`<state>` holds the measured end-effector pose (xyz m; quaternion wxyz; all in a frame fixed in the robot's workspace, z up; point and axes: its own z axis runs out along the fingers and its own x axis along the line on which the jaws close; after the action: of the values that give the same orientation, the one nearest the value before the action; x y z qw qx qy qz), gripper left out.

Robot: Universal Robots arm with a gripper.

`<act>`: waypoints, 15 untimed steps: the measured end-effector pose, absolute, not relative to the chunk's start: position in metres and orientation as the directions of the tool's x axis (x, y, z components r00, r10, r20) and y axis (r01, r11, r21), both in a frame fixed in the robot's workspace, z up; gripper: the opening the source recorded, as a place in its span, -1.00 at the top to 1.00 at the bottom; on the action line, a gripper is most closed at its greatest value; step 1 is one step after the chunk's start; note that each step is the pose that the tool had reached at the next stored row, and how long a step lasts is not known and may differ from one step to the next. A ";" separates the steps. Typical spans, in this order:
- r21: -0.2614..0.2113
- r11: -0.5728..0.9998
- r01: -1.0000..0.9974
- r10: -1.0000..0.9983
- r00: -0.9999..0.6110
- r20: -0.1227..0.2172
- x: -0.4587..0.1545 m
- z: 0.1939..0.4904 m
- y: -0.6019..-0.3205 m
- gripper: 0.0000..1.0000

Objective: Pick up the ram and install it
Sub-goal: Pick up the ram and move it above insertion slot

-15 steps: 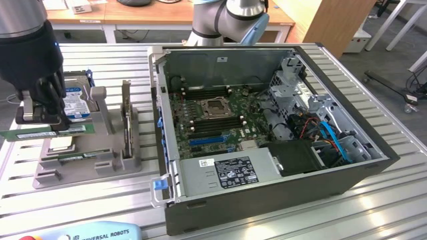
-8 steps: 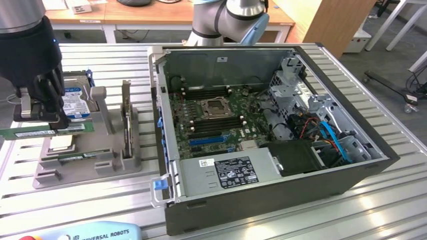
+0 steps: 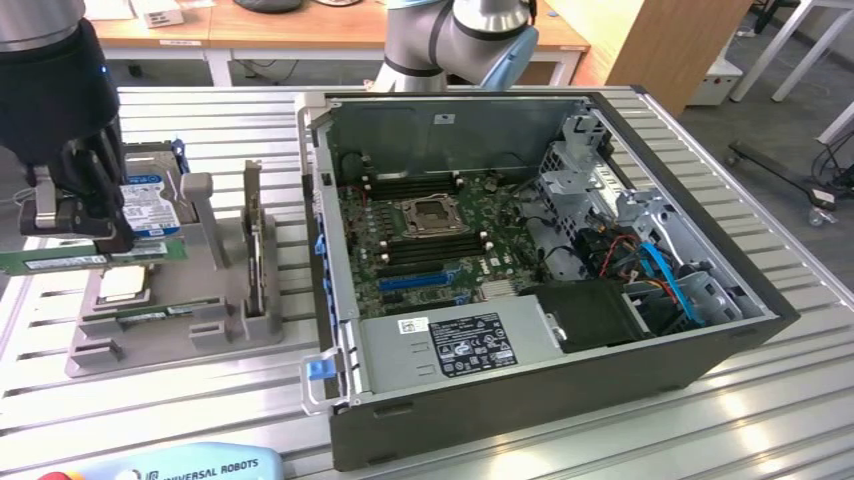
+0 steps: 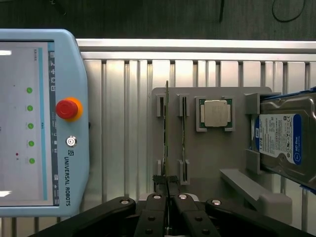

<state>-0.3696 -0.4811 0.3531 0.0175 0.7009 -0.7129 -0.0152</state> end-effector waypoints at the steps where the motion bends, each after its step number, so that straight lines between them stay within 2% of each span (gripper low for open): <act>1: 0.046 0.017 -0.999 -1.000 -0.017 0.004 -0.370 0.354 -0.481 0.76; 15: 0.046 0.017 -0.999 -1.000 -0.017 0.010 -0.370 0.370 -0.481 0.76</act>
<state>-0.3696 -0.4808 0.3701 0.0196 0.7009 -0.7129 -0.0131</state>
